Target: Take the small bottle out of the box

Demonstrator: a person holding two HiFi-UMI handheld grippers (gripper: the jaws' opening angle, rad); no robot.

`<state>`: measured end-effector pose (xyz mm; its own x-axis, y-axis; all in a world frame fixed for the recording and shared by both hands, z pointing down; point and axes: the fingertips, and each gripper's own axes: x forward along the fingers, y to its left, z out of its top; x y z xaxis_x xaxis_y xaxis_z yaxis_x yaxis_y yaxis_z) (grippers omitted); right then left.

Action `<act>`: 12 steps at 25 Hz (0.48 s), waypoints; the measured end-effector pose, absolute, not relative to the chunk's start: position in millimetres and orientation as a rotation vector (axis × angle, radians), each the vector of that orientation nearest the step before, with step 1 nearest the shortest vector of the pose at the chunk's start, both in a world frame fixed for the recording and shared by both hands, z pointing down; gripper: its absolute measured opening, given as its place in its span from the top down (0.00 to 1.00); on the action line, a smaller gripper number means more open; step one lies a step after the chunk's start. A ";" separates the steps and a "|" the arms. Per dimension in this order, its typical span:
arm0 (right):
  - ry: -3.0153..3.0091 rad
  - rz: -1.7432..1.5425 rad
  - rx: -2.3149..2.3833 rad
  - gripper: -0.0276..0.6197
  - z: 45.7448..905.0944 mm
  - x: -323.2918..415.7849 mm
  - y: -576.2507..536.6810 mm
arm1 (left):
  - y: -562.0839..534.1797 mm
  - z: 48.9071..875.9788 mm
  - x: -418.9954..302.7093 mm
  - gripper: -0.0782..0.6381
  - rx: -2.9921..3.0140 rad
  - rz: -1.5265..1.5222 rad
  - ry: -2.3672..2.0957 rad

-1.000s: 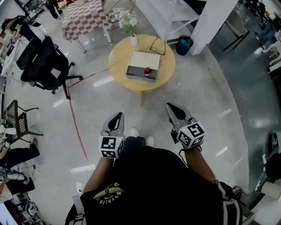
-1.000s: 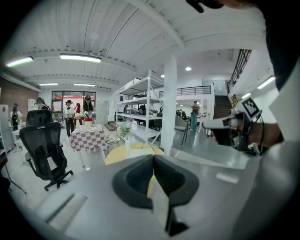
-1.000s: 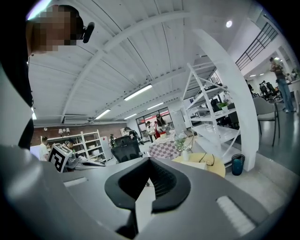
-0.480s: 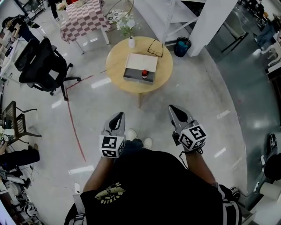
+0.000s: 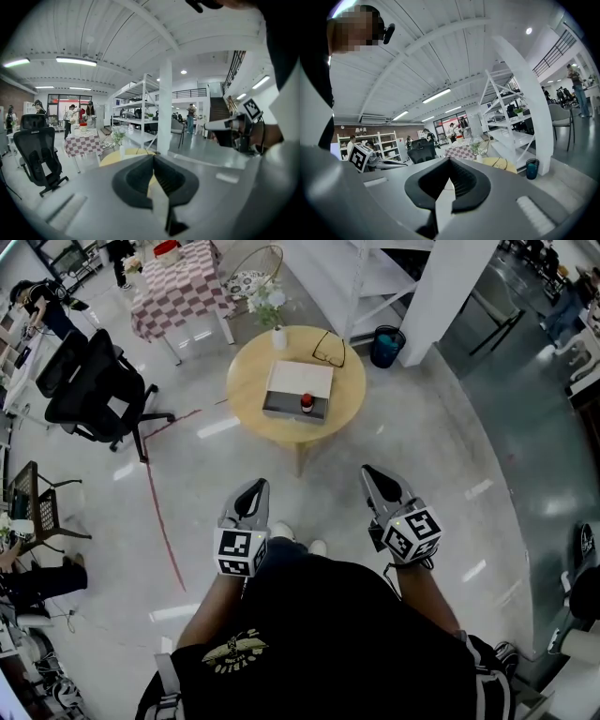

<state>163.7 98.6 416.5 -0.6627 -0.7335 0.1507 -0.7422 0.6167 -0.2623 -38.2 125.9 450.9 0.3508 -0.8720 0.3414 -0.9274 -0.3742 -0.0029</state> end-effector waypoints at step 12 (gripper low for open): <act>-2.795 0.503 1.269 0.95 420.7 159.5 90.9 | 117.0 446.5 -55.3 0.89 2.398 0.466 -1.674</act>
<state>159.5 90.9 420.7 -0.6668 -0.7280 0.1595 -0.7379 0.6151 -0.2778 -55.3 117.0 446.5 0.3170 -0.8797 0.3546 -0.9363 -0.3499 -0.0311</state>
